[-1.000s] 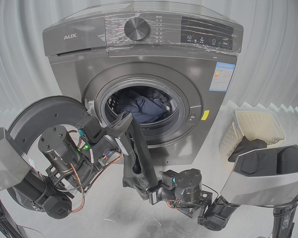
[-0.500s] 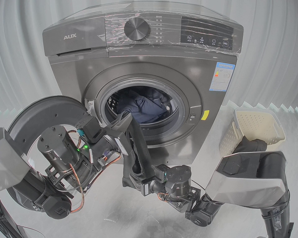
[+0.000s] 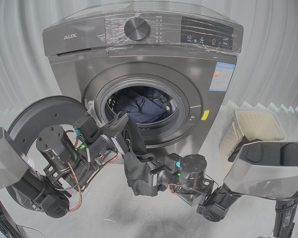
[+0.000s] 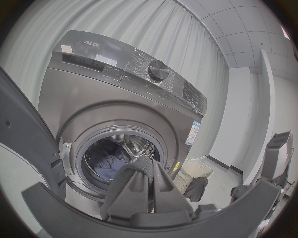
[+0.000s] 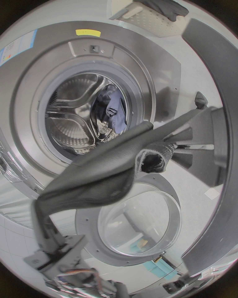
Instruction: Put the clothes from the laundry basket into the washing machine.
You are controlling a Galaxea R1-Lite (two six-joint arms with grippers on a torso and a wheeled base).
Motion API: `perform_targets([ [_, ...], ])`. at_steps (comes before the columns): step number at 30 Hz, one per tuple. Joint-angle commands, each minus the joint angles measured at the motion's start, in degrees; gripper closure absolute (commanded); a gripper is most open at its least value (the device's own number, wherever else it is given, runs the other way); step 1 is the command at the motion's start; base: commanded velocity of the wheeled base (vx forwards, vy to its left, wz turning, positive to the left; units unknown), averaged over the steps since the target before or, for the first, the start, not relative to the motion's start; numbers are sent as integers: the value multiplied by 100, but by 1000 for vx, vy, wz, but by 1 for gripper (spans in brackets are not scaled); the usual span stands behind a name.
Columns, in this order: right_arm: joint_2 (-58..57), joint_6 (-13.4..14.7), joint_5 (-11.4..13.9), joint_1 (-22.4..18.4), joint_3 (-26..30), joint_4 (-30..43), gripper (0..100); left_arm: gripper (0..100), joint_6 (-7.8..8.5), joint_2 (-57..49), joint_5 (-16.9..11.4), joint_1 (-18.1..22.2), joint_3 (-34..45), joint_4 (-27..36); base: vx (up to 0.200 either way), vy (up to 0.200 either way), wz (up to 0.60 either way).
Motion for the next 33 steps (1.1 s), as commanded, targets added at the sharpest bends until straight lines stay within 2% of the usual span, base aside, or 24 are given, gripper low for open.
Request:
perform_targets([
  [1, -1296, -289, 124, -463, 998, 7, 100, 100, -14, -158, -21, 159, 57, 3, 0, 0, 0],
  [2, -1366, -333, 150, -507, 1051, -2, 100, 100, -23, -158, -21, 159, 66, 3, 0, 0, 0],
  [3, -1806, -438, 467, -726, 1253, -19, 100, 100, -58, -175, -21, 159, 66, 3, 0, 0, 0],
  [5, -2192, -465, 722, -911, 1394, -11, 100, 100, -67, -184, -21, 168, 57, 3, 0, 0, 0],
  [7, -2482, -474, 810, -1060, 1499, -28, 100, 100, -67, -219, -21, 159, 57, 3, 0, 0, 0],
  [12, -2843, -456, 827, -1087, 1745, -266, 100, 100, -58, -474, -3, 150, 66, 3, 0, 0, 0],
  [24, -2939, -465, 766, -1218, 1086, -441, 100, 100, 3, -729, 23, 159, 189, 12, 0, 0, 0],
  [29, -2983, -456, 757, -1236, 875, -450, 100, 100, 232, -738, 5, 150, 294, 3, 0, 0, 0],
  [33, -3027, -456, 748, -1236, 770, -450, 100, 100, 294, -852, 5, 150, 285, 3, 0, 0, 0],
])
